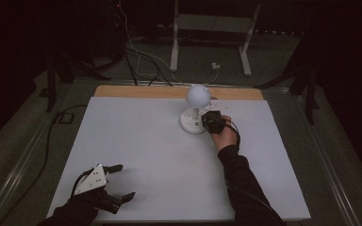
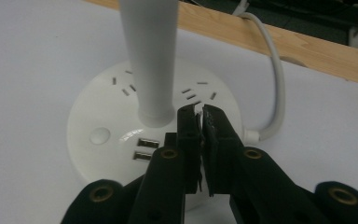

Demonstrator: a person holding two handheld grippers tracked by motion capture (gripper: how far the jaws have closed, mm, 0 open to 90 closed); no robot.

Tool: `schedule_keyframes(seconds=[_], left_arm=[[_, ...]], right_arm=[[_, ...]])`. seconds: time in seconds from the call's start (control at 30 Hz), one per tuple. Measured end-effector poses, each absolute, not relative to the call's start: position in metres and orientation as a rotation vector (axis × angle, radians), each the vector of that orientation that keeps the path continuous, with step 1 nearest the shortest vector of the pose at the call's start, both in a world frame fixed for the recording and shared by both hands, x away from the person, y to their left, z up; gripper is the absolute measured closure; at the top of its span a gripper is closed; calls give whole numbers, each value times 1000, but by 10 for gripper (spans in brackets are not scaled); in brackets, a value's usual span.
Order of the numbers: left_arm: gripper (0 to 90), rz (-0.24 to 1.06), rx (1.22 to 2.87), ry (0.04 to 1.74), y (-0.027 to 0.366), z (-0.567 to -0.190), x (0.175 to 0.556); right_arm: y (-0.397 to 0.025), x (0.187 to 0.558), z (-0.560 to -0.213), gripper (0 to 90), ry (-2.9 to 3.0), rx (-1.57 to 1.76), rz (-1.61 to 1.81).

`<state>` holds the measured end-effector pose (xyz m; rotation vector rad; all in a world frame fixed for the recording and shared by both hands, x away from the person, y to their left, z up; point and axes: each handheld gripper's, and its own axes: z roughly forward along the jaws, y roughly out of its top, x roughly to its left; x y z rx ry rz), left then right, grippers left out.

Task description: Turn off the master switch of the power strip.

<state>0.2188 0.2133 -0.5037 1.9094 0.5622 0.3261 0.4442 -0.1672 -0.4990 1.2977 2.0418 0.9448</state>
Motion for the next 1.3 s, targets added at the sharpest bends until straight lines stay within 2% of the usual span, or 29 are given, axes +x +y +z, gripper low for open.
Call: schedule_keyframes(seconds=[0.17,0.23,0.3,0.37,0.4,0.43,0.53,0.63,0.73,1.0,1.3], left_arm=[[4,333,1909,563,214,-503,218],[4,333,1907,566,214,-503,218],[4,335,1911,562,213,-503,218],[4,335,1912,561,213,-503,218],[4,335,1911,563,213,-503,218],[4,337,1912,563,213,-503,218],[4,336,1912,563,213,-503,218],[4,337,1913,563,213,-503,218],[4,336,1914,561,213,-503,218],[4,335,1913,562,213,-503,218],[4,335,1912,560,213,-503,218]], right_arm=[[-172,441,-496,802,2035,1300,971],[-176,438,-492,710,2045,1299,995],[-177,437,-491,680,2049,1283,1001],[-179,434,-487,576,2060,1257,1014],[-182,432,-485,491,2068,1259,1063],[-182,432,-485,491,2068,1259,1063],[-187,428,-481,316,2076,1267,1104],[-189,428,-478,267,2089,1331,1110],[-191,423,-473,160,2074,1360,1144],[-197,412,-470,29,2138,1306,1224],[-194,396,-464,0,2242,1241,1152]])
